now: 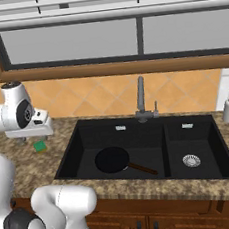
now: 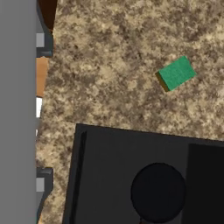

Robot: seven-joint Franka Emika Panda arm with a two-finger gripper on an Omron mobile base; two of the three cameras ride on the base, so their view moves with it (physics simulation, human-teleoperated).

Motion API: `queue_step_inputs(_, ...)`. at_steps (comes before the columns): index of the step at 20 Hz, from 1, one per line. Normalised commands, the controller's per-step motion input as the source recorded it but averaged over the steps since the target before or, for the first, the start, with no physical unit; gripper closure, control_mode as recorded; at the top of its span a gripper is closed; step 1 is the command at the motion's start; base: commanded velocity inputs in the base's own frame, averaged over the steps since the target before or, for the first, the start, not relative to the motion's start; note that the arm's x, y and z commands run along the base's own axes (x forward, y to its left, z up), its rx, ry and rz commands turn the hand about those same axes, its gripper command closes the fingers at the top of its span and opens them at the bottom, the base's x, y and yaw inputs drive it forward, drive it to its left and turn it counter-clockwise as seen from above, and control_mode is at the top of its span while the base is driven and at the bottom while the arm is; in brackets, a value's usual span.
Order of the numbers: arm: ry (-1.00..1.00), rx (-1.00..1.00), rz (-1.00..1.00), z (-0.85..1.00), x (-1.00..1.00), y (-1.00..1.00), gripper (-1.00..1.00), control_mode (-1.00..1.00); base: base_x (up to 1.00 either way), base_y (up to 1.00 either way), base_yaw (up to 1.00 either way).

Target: Pick the pan and sponge and place them into the sink. Then turn on the water.

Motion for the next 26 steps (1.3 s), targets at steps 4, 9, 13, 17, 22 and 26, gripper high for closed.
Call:
queue_step_inputs(4, 0.07, 0.03, 0.4, 0.0, 1.0, 0.21, -1.0, -1.0, 0.0, 0.0, 0.0)
queue_step_inputs(9, 0.15, -0.09, 0.04, 0.0, 0.71, 0.73, -1.0, -1.0, 0.0, 0.0, 0.0)
queue_step_inputs(13, 0.13, -0.17, -0.01, -0.34, 0.68, 0.69, -1.0, -1.0, 0.0, 0.0, 0.0)
queue_step_inputs(17, 0.07, -0.01, 0.0, -0.76, 0.45, 0.13, -1.0, -1.0, 0.0, 0.0, 0.0)
queue_step_inputs(22, 0.05, 0.0, 0.0, -0.65, 0.51, 0.17, -1.0, -1.0, 0.0, 0.0, 0.0)
queue_step_inputs(26, 0.03, 0.0, 0.08, -0.35, 0.29, 0.39, -1.0, -1.0, 0.0, 0.0, 0.0)
